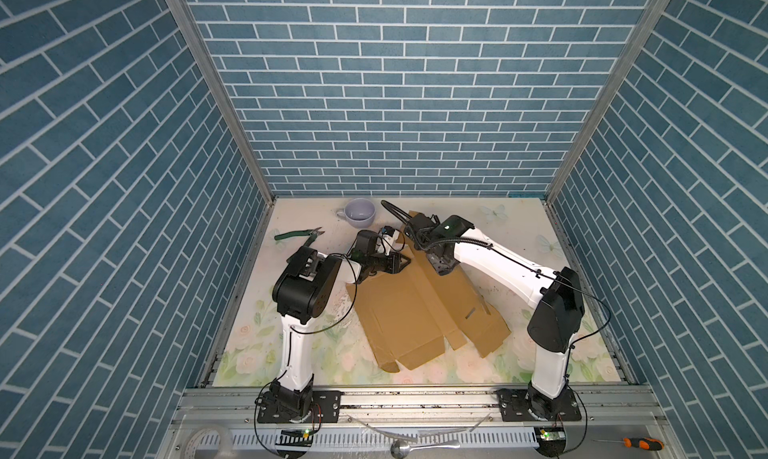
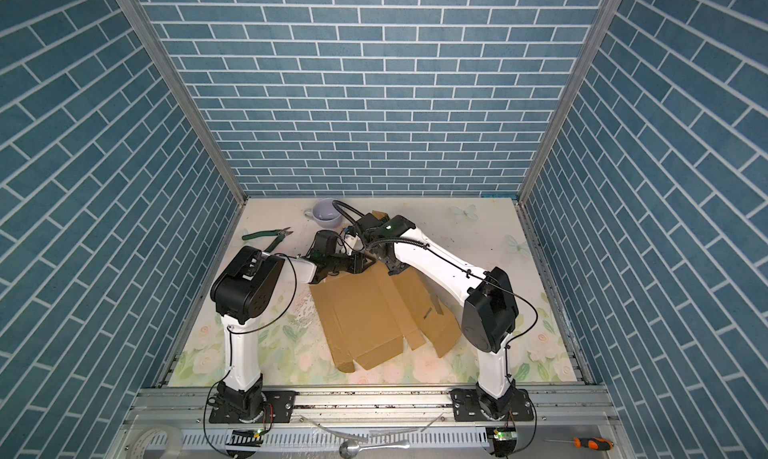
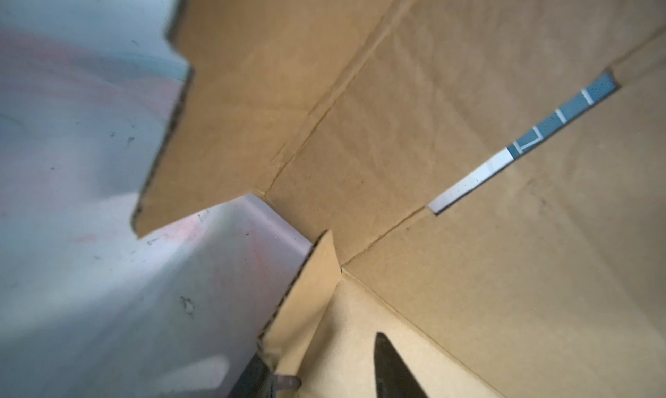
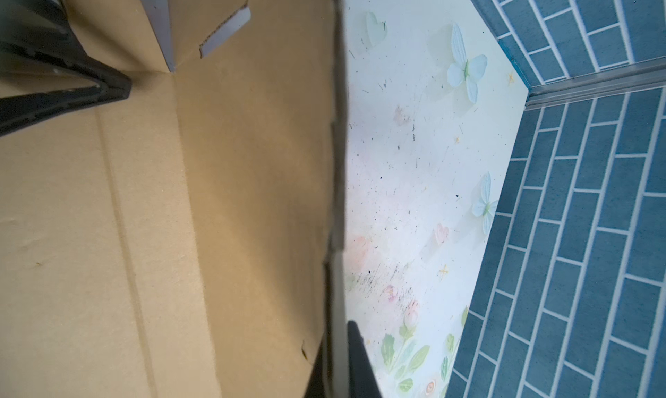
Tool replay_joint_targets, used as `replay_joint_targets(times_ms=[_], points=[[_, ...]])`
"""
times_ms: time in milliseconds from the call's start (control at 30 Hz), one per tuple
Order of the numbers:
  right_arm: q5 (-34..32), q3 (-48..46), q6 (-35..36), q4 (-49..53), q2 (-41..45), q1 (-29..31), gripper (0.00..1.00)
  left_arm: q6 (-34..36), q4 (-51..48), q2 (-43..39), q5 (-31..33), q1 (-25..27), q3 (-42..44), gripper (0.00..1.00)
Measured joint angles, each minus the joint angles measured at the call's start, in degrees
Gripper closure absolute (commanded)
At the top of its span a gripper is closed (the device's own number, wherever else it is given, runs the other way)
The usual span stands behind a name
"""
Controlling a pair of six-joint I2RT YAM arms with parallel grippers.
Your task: Fold the paper box
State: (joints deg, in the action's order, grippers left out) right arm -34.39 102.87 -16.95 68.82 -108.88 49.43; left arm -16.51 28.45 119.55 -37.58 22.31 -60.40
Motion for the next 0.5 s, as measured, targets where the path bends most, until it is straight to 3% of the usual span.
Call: replay_joint_targets(times_ms=[200, 367, 500], points=[[0.0, 2.3, 2.1, 0.3, -0.6, 0.3, 0.97, 0.0, 4.3, -0.2, 1.8, 0.6, 1.0, 0.73], [-0.4, 2.5, 4.2, 0.3, -1.6, 0.9, 0.97, 0.1, 8.0, -1.1, 4.2, 1.7, 3.7, 0.78], [-2.4, 2.1, 10.2, -1.6, -1.6, 0.9, 0.97, 0.1, 10.3, -1.2, 5.7, 2.5, 4.9, 0.79]])
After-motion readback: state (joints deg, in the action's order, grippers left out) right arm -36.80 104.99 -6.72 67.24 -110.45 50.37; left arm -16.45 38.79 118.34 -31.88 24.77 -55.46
